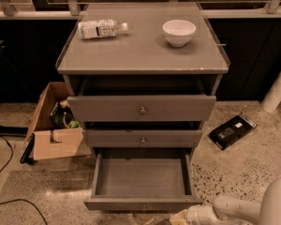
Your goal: Close bottom drawer
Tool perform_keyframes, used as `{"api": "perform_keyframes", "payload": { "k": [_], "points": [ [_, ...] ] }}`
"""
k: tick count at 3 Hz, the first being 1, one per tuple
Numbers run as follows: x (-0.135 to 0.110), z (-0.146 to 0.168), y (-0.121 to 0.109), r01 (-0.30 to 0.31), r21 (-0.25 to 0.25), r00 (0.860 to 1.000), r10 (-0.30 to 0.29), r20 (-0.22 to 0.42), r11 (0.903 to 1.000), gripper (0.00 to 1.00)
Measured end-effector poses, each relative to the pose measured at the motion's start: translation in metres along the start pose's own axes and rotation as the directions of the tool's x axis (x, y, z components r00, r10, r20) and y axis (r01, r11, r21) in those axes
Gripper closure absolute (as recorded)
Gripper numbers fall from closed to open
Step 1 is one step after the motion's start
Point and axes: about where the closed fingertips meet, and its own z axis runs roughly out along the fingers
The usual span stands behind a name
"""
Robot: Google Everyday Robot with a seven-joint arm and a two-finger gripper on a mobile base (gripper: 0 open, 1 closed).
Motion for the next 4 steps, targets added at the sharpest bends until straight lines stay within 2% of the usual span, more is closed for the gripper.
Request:
{"api": "perform_keyframes", "payload": {
  "k": [2, 3, 4],
  "points": [
    [0.012, 0.043, -0.045, -0.078, -0.008, 0.997, 0.078, 0.006, 0.9969, 1.00],
    [0.002, 0.060, -0.067, -0.090, 0.015, 0.996, 0.090, 0.013, 0.9958, 1.00],
    [-0.008, 0.065, -0.076, -0.085, 0.032, 0.996, 0.084, 0.021, 0.9958, 1.00]
  ]
}}
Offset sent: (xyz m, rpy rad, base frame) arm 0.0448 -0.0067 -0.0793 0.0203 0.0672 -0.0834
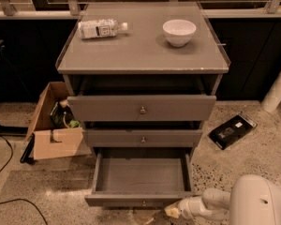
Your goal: Close bottom drawer
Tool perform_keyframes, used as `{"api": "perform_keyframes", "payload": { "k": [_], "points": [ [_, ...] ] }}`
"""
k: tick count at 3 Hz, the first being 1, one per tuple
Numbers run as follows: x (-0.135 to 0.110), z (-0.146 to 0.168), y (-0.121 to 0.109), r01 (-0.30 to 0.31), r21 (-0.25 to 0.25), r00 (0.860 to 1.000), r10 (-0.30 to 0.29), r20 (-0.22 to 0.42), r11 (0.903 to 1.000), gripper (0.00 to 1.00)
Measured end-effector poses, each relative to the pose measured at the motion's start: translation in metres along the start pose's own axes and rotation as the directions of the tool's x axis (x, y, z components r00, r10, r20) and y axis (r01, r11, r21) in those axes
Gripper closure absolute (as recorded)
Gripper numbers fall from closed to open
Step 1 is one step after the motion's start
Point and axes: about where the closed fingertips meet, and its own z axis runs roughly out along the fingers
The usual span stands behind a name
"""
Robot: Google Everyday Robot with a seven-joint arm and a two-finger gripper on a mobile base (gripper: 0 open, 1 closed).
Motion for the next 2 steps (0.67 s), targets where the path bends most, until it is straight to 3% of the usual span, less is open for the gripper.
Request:
{"api": "perform_keyframes", "payload": {
  "k": [2],
  "points": [
    [-0.041, 0.001, -0.014, 0.036, 0.059, 0.999, -0.038, 0.027, 0.9976, 1.00]
  ]
}}
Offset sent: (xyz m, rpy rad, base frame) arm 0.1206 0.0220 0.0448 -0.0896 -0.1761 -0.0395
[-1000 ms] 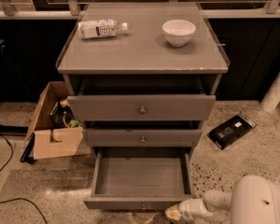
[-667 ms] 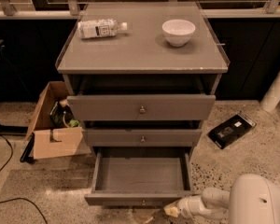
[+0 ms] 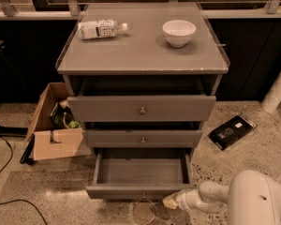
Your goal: Close bottom drawer
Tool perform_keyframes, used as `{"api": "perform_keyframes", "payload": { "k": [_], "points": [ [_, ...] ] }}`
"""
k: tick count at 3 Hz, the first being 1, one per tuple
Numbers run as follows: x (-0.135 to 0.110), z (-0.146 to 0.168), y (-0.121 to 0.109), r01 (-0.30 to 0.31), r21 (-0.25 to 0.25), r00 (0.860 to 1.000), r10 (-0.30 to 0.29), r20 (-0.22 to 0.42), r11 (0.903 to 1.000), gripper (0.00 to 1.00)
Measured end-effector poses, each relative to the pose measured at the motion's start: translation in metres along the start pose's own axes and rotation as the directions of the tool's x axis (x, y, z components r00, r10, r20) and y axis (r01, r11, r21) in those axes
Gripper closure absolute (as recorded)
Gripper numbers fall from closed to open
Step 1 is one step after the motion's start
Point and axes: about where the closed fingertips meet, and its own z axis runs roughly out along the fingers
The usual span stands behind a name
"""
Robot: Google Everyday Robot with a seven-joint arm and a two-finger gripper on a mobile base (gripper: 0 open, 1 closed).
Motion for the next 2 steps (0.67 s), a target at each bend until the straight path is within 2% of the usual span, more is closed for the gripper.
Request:
{"api": "perform_keyframes", "payload": {
  "k": [1, 2],
  "points": [
    [-0.0279, -0.0005, -0.0070, 0.023, 0.029, 1.000, -0.023, 0.012, 0.9993, 1.00],
    [-0.0298, 0.0015, -0.0061, 0.021, 0.038, 1.000, -0.022, 0.017, 0.9991, 1.00]
  ]
}}
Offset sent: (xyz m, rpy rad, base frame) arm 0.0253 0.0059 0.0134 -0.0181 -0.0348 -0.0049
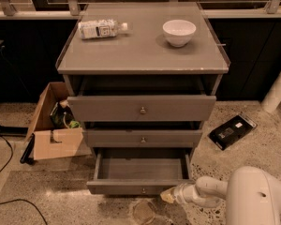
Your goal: Close bottom drawer
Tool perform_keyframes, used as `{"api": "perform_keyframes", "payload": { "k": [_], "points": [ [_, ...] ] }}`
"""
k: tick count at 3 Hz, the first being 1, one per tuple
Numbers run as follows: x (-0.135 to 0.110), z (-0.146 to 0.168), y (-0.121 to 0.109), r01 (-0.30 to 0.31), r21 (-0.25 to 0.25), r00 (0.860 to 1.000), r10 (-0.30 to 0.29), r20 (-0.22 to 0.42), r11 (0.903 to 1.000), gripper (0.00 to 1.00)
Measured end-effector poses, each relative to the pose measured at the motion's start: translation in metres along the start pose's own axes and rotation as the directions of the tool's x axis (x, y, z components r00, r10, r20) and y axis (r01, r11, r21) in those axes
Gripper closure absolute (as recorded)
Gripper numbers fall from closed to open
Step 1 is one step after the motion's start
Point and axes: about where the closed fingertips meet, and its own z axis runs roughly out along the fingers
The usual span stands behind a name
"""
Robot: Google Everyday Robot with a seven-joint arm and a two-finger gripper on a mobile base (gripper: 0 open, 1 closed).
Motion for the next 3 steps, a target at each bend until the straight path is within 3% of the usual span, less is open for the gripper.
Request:
{"api": "perform_keyframes", "payload": {
  "k": [1, 3],
  "points": [
    [-0.025, -0.007, -0.016, 0.014, 0.114, 0.999, -0.017, 0.031, 0.9934, 1.00],
    [-0.048, -0.013, -0.039, 0.018, 0.196, 0.998, -0.029, 0.055, 0.9805, 1.00]
  ]
}}
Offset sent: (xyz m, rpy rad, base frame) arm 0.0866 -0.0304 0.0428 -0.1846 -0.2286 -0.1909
